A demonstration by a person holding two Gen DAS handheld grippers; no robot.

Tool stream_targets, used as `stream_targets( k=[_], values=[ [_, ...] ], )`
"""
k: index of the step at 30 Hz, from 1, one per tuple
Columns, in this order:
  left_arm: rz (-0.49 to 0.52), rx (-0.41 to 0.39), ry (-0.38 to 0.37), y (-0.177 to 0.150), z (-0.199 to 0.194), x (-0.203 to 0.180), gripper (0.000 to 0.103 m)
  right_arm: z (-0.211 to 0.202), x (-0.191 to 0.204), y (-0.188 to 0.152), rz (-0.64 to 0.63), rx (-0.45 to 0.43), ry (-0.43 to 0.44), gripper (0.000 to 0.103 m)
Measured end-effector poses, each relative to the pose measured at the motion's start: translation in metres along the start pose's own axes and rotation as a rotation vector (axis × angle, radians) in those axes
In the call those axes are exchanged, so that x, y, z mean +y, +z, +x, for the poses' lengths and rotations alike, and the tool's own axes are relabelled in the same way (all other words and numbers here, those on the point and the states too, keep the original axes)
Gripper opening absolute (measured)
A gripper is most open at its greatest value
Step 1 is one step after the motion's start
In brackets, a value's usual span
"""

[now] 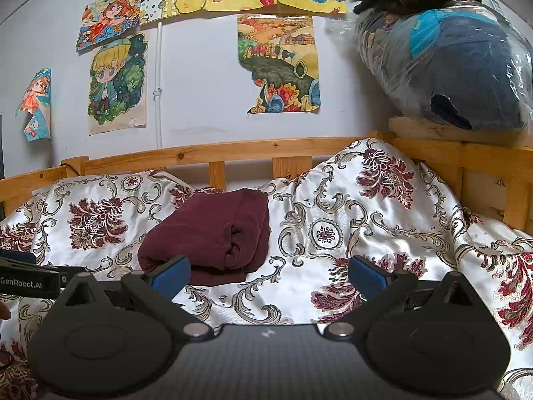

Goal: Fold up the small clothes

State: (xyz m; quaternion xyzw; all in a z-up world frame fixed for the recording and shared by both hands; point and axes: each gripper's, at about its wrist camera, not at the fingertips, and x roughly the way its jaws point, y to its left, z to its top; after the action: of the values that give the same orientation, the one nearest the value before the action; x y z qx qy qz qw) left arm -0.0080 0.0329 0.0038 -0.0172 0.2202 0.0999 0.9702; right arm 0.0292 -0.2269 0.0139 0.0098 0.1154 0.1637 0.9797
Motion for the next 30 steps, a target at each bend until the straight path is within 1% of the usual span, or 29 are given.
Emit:
stream_targets(
  k=[11,20,24,30],
  values=[
    [0.004,-0.002,-0.008,0.002,-0.001,-0.001,0.102,0.0,0.0,0.0,0.0,0.001,0.0,0.103],
    [0.096,-0.035,0.031,0.002,-0.005,-0.011,0.102,0.001,0.001,-0.002,0.0,0.007,-0.001,0.103],
    [0.102,-0.047,0.045,0.002,-0.006,-0.011,0.102,0.002,0.001,-0.002,0.002,0.008,0.0,0.103],
    [0.105,-0.044,0.046,0.002,-0.005,-0.01,0.102,0.003,0.002,-0.005,0.003,0.012,-0.001,0.103]
  ],
)
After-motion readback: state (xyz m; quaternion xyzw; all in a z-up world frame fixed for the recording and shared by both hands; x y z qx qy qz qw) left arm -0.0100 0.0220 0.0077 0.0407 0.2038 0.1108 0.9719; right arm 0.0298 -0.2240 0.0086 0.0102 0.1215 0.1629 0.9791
